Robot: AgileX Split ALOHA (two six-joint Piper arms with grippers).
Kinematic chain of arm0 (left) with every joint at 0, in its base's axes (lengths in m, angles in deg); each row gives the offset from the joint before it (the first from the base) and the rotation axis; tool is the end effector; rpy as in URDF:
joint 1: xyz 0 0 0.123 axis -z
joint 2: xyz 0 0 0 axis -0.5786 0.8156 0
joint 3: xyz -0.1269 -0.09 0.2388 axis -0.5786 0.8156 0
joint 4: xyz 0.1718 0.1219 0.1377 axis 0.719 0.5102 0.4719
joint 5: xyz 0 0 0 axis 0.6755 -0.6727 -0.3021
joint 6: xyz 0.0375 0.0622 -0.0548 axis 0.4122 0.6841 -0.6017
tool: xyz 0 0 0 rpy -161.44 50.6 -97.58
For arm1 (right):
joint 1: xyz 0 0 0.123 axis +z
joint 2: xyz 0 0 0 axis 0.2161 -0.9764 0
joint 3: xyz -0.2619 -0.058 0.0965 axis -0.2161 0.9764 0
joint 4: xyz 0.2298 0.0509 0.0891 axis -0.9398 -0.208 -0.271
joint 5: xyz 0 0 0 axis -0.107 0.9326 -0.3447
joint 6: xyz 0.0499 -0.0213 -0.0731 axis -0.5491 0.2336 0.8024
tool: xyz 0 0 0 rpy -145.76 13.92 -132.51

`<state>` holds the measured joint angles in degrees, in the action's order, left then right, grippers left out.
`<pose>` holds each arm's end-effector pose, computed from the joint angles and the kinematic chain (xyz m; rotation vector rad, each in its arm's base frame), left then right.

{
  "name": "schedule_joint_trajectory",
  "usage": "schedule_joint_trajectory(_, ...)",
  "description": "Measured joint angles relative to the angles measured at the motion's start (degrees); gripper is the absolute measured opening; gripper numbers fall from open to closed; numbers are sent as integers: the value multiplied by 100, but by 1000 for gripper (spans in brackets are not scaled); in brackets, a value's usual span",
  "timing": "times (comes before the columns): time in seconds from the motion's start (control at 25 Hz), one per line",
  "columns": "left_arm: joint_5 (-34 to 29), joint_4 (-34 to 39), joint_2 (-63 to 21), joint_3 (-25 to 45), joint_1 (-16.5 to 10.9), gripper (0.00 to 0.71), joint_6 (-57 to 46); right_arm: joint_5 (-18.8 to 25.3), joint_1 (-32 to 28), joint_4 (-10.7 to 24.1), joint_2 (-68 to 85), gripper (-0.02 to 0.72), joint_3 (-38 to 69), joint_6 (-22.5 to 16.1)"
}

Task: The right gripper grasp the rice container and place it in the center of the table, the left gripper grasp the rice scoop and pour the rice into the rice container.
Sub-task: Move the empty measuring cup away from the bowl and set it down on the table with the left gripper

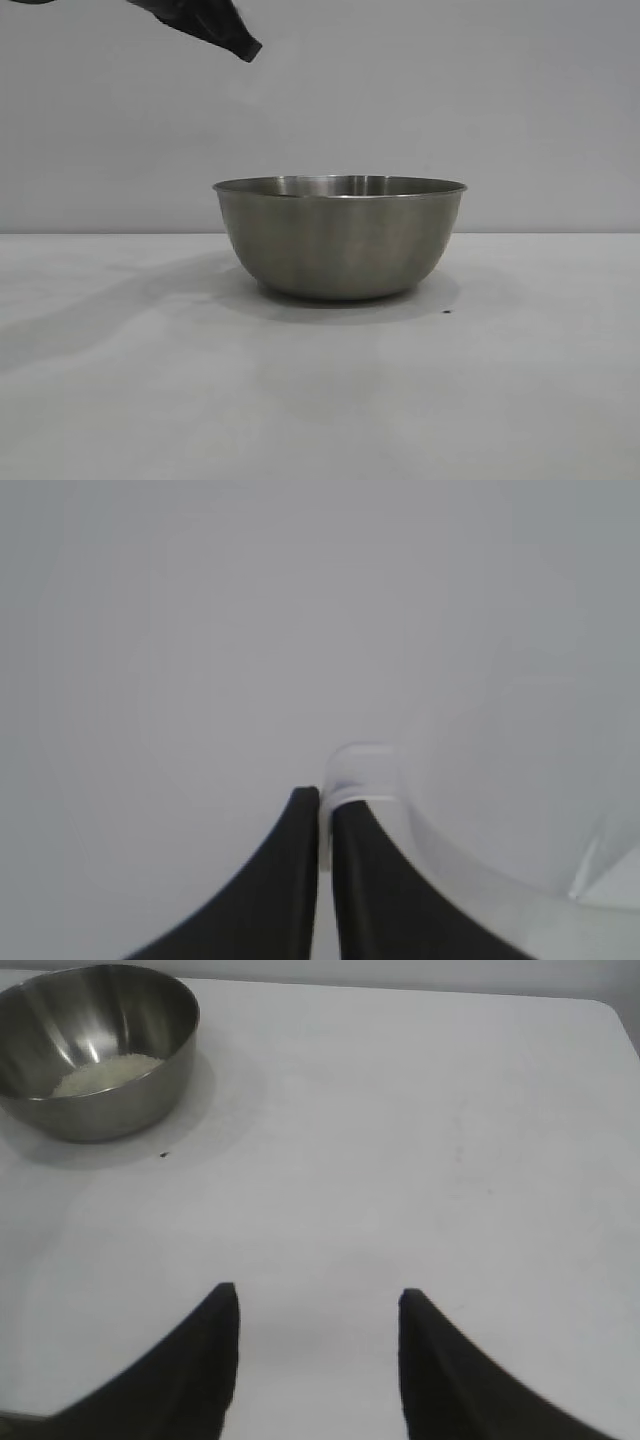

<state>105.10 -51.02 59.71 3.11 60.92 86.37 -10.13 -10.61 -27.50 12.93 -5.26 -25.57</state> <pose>0.4026 -0.1619 0.2495 0.4486 1.5528 0.2241 -0.0103 0.0091 0.2680 -0.1448 2.1111 0.1013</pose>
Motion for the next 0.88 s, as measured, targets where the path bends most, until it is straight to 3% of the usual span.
schedule_joint_trajectory(0.12, -130, -251, -78, 0, -87, 0, -122, 0, 0, 0, 0, 315, 0, 0)
schedule_joint_trajectory(0.4, -699, -285, -150, 14, -734, 0, -680, 0, 0, 0, 0, 315, 0, 0)
schedule_joint_trajectory(0.56, -839, -183, -150, 14, -862, 0, -842, 0, 0, 0, 0, 315, 0, 0)
schedule_joint_trajectory(0.76, -1180, 536, -150, 49, -1216, 0, -2031, 0, 0, 0, 0, 315, 0, 0)
schedule_joint_trajectory(0.88, -1231, 1357, -150, 196, -1534, 0, -3005, 0, 0, 0, 0, 315, 0, 0)
